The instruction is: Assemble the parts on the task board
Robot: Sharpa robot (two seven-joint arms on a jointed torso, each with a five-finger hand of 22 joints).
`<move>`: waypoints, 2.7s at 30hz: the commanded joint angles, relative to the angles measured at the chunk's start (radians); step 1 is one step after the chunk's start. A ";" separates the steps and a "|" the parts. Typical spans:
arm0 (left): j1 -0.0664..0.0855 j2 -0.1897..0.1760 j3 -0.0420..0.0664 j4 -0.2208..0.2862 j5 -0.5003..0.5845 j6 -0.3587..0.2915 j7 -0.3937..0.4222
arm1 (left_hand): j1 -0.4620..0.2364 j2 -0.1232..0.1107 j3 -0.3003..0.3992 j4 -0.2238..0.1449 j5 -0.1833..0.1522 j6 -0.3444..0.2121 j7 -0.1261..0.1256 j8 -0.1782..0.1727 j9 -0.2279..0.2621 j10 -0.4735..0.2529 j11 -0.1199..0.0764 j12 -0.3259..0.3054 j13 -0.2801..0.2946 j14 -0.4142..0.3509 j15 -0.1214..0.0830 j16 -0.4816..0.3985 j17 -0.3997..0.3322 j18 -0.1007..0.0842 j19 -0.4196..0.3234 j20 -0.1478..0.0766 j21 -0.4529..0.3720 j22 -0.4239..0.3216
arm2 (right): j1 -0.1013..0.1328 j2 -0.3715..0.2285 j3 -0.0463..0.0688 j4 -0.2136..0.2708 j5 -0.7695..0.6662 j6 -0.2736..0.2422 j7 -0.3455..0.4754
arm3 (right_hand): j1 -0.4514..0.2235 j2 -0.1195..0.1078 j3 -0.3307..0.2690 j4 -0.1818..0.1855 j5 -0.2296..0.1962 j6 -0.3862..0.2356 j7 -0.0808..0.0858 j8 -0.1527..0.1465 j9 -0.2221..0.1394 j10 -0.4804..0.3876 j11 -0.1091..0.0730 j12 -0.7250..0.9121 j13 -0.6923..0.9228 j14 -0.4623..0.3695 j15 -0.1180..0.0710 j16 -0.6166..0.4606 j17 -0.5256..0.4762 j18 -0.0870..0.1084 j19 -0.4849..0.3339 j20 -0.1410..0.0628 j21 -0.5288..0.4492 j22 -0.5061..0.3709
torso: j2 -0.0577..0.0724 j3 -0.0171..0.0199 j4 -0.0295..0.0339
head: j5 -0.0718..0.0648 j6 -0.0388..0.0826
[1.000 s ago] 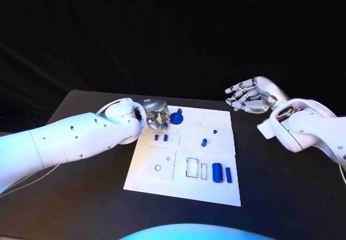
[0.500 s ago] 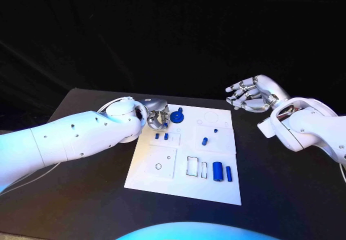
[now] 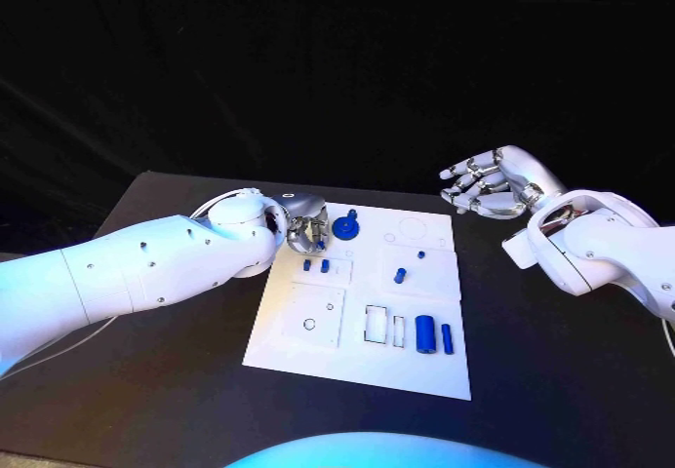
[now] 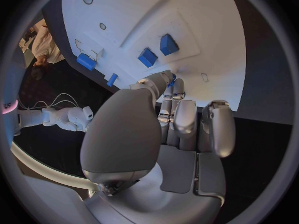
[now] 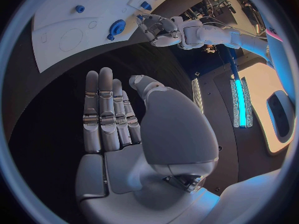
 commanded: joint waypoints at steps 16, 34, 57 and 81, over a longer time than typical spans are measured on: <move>0.000 0.014 0.000 -0.011 -0.016 0.031 -0.015 | -0.008 0.003 0.004 -0.003 -0.005 0.010 0.000 -0.002 -0.001 0.009 -0.004 -0.006 0.002 0.002 -0.003 -0.001 -0.002 -0.007 0.016 0.000 0.007 0.164 | -0.001 -0.001 0.000 0.005 -0.006 0.002 0.004 | -0.001 0.006 -0.001 -0.005 -0.004 0.002 0.001 0.004 0.001 0.006 -0.001 -0.007 -0.001 0.002 -0.001 -0.006 0.001 0.002 -0.005 0.001 0.002 0.001 | 0.001 0.0006 -0.0004 | 0.000 0.001; -0.003 0.033 -0.001 -0.022 -0.016 0.039 -0.018 | -0.010 0.004 0.004 -0.003 -0.006 0.011 0.000 -0.002 -0.001 0.010 -0.004 -0.007 0.003 0.001 -0.003 -0.003 -0.006 -0.007 0.017 0.000 0.008 0.165 | -0.001 -0.002 0.000 0.007 -0.006 0.003 0.003 | -0.001 0.006 -0.001 -0.005 -0.004 0.002 0.001 0.004 0.001 0.006 -0.001 -0.007 -0.001 0.002 -0.001 -0.006 0.001 0.002 -0.005 0.001 0.002 0.001 | 0.000 0.0003 0.0004 | -0.001 -0.002; -0.003 0.027 -0.001 -0.027 -0.008 0.070 -0.041 | -0.036 -0.016 0.015 -0.011 -0.015 -0.060 0.004 -0.012 -0.033 -0.006 0.001 -0.036 0.002 -0.002 0.001 0.006 -0.010 -0.002 0.005 0.003 -0.009 0.154 | -0.001 -0.003 0.000 0.006 -0.006 0.004 0.001 | -0.002 0.005 -0.001 -0.007 -0.004 0.002 0.001 0.005 0.001 0.007 -0.001 -0.008 -0.004 0.003 -0.002 -0.007 0.002 0.002 -0.006 0.001 0.002 0.002 | 0.000 0.0004 -0.0001 | 0.000 -0.006; -0.001 -0.010 0.001 -0.005 0.010 -0.030 -0.019 | -0.046 -0.028 0.042 -0.019 -0.013 -0.178 0.005 -0.007 -0.089 -0.006 0.002 -0.057 0.006 -0.005 0.001 0.010 -0.028 -0.002 0.004 0.003 -0.012 0.153 | -0.001 -0.004 0.000 -0.018 -0.208 0.139 -0.102 | 0.017 0.009 0.013 -0.061 -0.091 0.055 -0.012 0.027 0.005 0.014 -0.013 -0.106 -0.106 0.152 -0.030 0.064 0.051 0.006 0.096 -0.033 0.101 0.074 | -0.001 0.0004 0.0005 | -0.002 0.001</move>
